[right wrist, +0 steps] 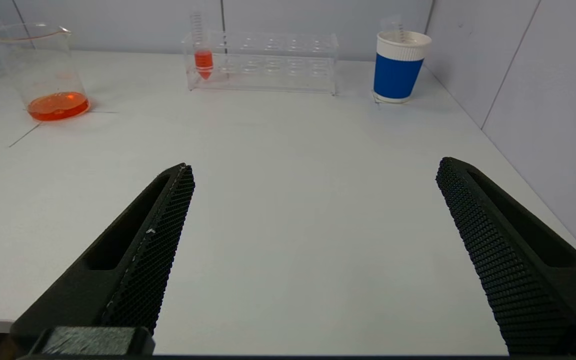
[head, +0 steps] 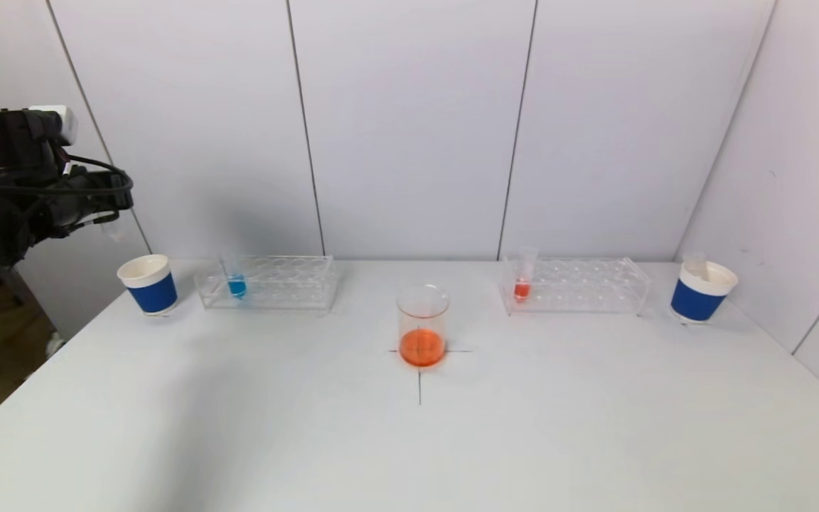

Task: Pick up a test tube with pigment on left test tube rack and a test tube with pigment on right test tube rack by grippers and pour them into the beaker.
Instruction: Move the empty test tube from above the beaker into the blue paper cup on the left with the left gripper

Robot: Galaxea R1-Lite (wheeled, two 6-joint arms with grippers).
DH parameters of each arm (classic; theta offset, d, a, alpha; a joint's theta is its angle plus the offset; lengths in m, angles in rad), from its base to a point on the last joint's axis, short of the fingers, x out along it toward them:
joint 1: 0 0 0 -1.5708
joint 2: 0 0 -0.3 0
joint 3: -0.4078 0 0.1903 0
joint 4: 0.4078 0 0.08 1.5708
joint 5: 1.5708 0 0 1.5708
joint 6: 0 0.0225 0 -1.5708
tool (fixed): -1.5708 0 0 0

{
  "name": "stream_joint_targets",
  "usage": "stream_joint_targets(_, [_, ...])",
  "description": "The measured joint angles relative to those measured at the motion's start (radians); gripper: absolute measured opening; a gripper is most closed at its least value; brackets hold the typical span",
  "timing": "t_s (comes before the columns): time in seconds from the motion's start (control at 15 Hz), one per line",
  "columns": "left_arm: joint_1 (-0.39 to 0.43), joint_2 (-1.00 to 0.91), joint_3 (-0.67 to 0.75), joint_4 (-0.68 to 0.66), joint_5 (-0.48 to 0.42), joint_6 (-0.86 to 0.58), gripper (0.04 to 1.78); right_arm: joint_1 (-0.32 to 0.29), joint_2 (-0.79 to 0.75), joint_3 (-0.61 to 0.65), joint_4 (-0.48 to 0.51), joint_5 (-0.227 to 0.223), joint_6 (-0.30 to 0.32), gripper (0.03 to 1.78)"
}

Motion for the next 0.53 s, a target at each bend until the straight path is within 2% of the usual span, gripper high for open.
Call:
stream_joint_targets(0.27, [0.024, 0.031, 0.01, -0.04, -0.006, -0.025, 0.45, 0.0, 0.0, 0.0, 0.0, 0.0, 0.0, 1.76])
stream_joint_targets(0.53, [0.045, 0.103, 0.018, -0.186, -0.011, -0.019, 0.45, 0.0, 0.0, 0.0, 0.0, 0.0, 0.0, 1.76])
